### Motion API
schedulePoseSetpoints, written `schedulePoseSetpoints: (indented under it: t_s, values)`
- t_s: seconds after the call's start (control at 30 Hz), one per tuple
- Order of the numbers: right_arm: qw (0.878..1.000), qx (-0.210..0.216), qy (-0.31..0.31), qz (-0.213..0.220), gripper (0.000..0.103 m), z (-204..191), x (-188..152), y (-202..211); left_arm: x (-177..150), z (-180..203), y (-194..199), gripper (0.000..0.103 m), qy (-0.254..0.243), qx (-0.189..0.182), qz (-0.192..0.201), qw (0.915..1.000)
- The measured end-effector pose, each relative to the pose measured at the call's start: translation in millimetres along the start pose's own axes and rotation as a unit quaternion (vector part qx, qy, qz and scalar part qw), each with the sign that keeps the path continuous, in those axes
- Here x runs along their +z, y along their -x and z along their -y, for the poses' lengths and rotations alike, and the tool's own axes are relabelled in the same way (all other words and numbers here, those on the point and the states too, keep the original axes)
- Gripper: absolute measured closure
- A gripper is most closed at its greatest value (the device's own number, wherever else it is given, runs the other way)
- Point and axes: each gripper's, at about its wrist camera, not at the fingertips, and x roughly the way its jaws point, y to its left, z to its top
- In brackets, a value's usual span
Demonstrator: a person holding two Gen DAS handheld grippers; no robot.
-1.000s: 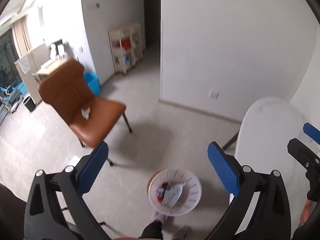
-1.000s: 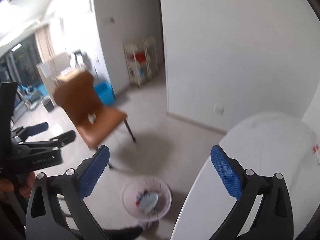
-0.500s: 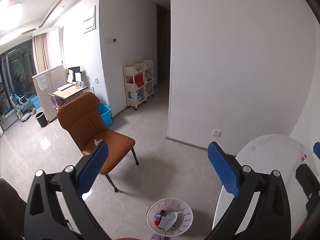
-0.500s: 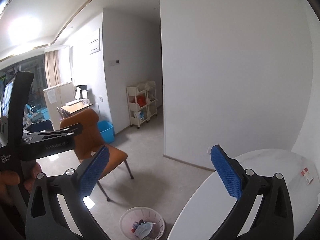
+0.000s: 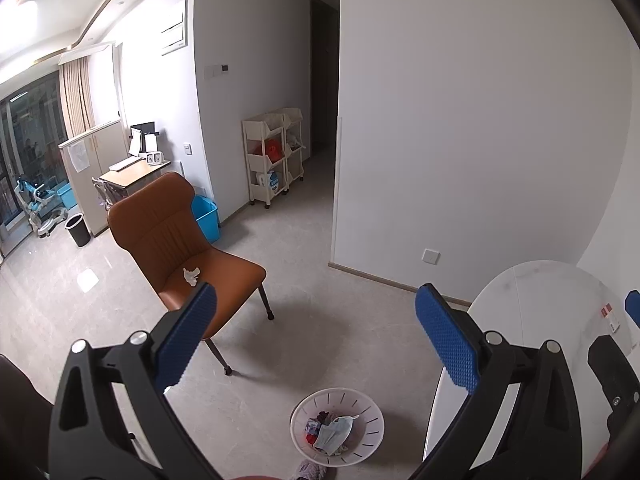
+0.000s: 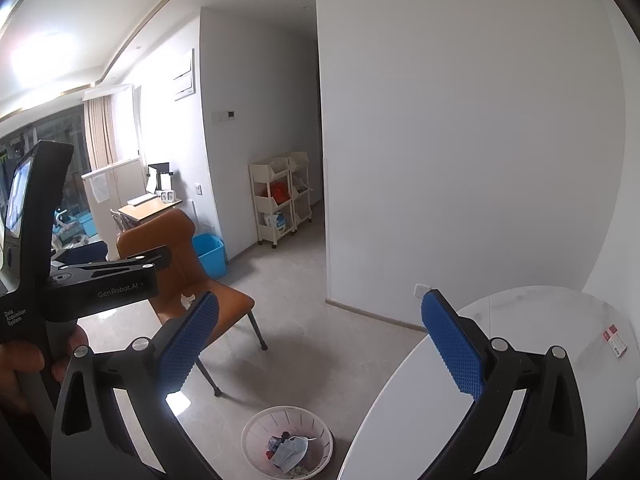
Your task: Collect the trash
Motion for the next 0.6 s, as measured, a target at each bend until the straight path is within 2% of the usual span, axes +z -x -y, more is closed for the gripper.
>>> schedulePoseSetpoints:
  t_s: [0.6]
  values:
    - [1.000,0.002,0.002,-0.008,0.002,-8.5,-4.1,-6.2,-5.2,2.6,-5.4,0.008,-0.010,0.002,-0.007,0.9999]
